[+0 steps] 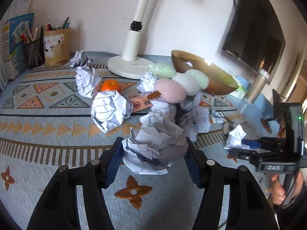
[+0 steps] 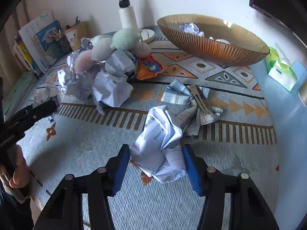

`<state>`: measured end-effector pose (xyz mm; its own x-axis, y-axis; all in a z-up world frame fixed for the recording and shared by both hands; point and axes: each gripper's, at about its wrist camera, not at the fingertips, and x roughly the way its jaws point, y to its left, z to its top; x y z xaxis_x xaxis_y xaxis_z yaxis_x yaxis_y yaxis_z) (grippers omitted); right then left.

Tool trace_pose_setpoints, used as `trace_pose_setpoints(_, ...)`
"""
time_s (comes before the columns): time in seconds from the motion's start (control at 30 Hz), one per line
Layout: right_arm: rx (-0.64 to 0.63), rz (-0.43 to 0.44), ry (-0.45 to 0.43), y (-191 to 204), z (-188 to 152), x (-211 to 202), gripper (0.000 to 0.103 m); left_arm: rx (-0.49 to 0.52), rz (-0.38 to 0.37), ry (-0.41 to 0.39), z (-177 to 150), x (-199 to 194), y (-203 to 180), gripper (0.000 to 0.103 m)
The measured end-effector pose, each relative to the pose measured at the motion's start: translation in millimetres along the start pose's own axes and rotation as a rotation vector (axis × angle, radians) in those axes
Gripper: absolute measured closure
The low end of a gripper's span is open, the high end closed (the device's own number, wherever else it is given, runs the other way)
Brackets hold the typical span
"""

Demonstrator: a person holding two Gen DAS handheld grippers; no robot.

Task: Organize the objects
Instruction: 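Carry paper balls to the amber bowl and open both grippers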

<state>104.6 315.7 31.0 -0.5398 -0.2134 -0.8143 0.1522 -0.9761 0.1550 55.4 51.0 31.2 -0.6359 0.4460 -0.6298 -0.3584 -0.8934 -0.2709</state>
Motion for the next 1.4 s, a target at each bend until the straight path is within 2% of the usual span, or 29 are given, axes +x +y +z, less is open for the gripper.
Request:
trace_pose_setpoints(0.1,0.025,0.012,-0.039,-12,5,-29,0.051,-0.008,-0.052,0.007,13,-7,-14,0.045)
trace_pose_setpoints(0.17,0.061,0.038,-0.09,-31,25,-54,0.051,0.044,-0.08,-0.021,41,-13,-39,0.045)
trace_pose_setpoints(0.23,0.106,0.006,-0.157,-50,54,-75,0.051,0.099,-0.108,-0.03,78,-9,-69,0.045)
trace_pose_setpoints(0.33,0.207,-0.049,-0.258,-82,103,-89,0.051,0.165,-0.074,-0.036,129,21,-112,0.045)
trace_pose_setpoints(0.43,0.284,-0.043,-0.277,-105,136,-80,0.05,0.156,-0.055,-0.001,168,70,-134,0.045)
trace_pose_setpoints(0.57,0.325,-0.091,-0.26,-129,169,-55,0.05,0.114,-0.035,0.039,188,121,-141,0.045)
trace_pose_setpoints(0.8,0.368,-0.136,-0.278,-159,197,-37,0.049,0.09,-0.018,0.056,197,157,-145,0.045)
trace_pose_setpoints(0.83,0.373,-0.14,-0.28,-161,199,-36,0.049,0.094,-0.005,0.051,198,161,-147,0.043)
trace_pose_setpoints(0.87,0.371,-0.136,-0.275,-164,204,-30,0.043,0.106,0.013,0.04,201,165,-149,0.036)
trace_pose_setpoints(0.9,0.365,-0.131,-0.26,-168,208,-24,0.03,0.119,0.014,0.04,201,167,-150,0.028)
trace_pose_setpoints(0.93,0.376,-0.147,-0.249,-176,212,-16,0.027,0.131,0.021,0.047,202,169,-151,0.013)
trace_pose_setpoints(1.0,0.376,-0.144,-0.248,-183,212,-13,0.027,0.116,0.02,0.042,203,164,-148,0.011)
trace_pose_setpoints(1.13,0.385,-0.098,-0.262,-179,194,-31,0.027,0.083,-0.061,-0.031,203,116,-140,0.01)
trace_pose_setpoints(1.27,0.342,-0.024,-0.242,-149,170,-56,0.027,0.079,-0.051,-0.134,190,43,-120,0.006)
trace_pose_setpoints(1.33,0.317,0.016,-0.221,-129,157,-66,0.025,0.088,-0.023,-0.172,178,8,-110,0.001)
trace_pose_setpoints(1.4,0.287,0.061,-0.212,-104,144,-77,0.025,0.084,0.008,-0.213,161,-30,-95,0.001)
